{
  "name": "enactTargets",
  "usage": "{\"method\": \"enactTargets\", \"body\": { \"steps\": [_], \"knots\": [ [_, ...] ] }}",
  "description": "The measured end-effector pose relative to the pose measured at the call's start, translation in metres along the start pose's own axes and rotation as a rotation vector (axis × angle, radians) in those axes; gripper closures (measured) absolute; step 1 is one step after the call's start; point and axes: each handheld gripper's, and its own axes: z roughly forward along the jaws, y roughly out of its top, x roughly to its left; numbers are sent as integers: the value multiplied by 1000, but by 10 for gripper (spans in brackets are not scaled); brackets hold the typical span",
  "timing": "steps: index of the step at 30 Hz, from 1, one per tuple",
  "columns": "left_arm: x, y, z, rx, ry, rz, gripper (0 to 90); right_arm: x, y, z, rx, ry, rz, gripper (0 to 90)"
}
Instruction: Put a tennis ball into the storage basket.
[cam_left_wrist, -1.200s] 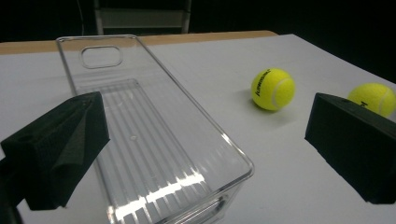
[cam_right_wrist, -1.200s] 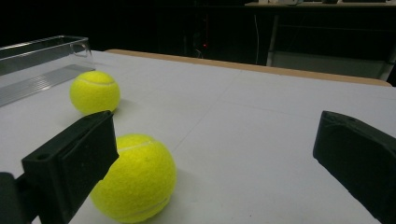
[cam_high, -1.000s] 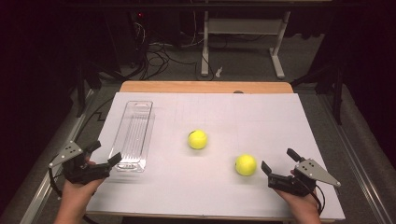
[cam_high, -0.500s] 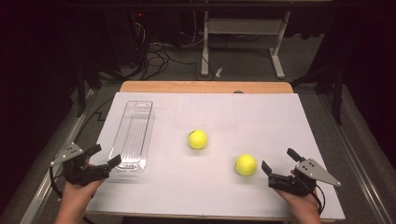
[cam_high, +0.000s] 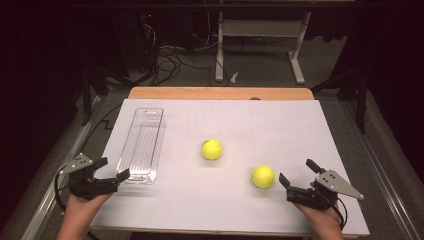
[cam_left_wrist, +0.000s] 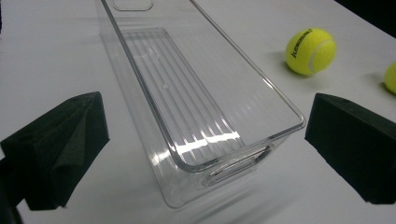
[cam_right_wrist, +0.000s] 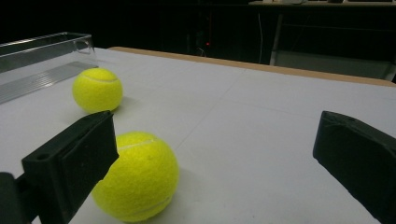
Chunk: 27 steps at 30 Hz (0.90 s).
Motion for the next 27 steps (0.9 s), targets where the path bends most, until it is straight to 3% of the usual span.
{"method": "enactTargets", "body": {
  "steps": [23,27],
  "knots": [
    [-1,-4,12,174,-27,41,6,-2,0,0,1,-10,1,5],
    [-3,-4,15,209,-12,58,7,-2,0,0,2,-9,1,5]
  ]
}}
